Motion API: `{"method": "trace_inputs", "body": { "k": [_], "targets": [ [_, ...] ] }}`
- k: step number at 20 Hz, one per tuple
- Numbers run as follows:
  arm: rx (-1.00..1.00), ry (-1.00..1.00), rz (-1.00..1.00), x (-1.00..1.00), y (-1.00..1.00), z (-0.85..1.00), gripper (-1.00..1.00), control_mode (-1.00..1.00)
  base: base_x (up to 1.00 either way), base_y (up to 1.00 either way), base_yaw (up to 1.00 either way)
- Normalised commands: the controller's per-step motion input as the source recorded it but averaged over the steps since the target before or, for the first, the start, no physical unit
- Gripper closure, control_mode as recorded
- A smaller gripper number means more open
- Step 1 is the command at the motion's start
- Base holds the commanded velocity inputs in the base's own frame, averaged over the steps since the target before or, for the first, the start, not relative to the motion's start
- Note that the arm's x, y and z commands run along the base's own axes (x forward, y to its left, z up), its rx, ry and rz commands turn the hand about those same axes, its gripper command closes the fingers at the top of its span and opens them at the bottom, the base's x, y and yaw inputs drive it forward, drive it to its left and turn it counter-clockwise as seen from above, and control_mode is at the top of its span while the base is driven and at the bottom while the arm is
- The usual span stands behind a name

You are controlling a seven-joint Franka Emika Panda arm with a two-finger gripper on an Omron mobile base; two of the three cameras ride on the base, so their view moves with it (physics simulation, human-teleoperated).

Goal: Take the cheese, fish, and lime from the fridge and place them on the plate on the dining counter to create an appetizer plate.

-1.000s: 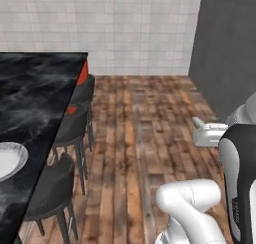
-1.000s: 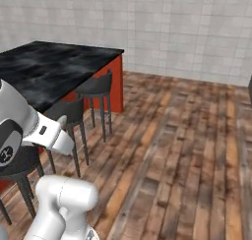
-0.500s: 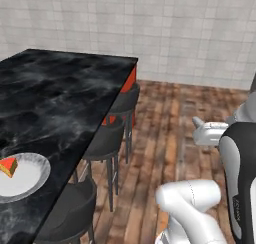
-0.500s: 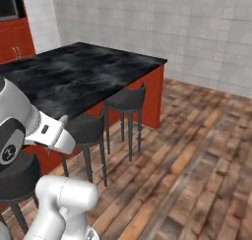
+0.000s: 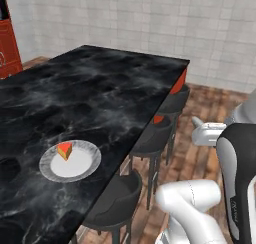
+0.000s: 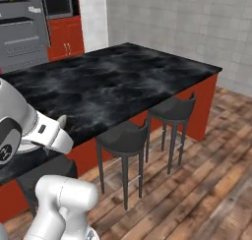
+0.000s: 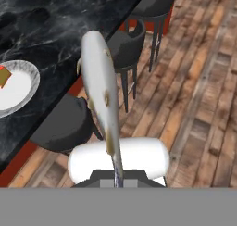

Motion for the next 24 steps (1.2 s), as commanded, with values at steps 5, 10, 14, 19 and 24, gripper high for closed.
{"method": "trace_inputs", "body": {
  "k": [5,10,14,19,24],
  "targets": [
    [0.00,0.00,0.00,0.00,0.00,0.00,1.00,1.00,1.00,0.13,0.30],
    [0.00,0.00,0.00,0.00,0.00,0.00,1.00,1.00,1.00,0.22,0.30],
    [0.00,0.00,0.00,0.00,0.00,0.00,1.00,1.00,1.00,0.37,0.32],
    [0.00,0.00,0.00,0.00,0.00,0.00,1.00,1.00,1.00,0.45,0.35],
    [0.00,0.00,0.00,0.00,0.00,0.00,1.00,1.00,0.97,0.46,0.38]
  ]
}}
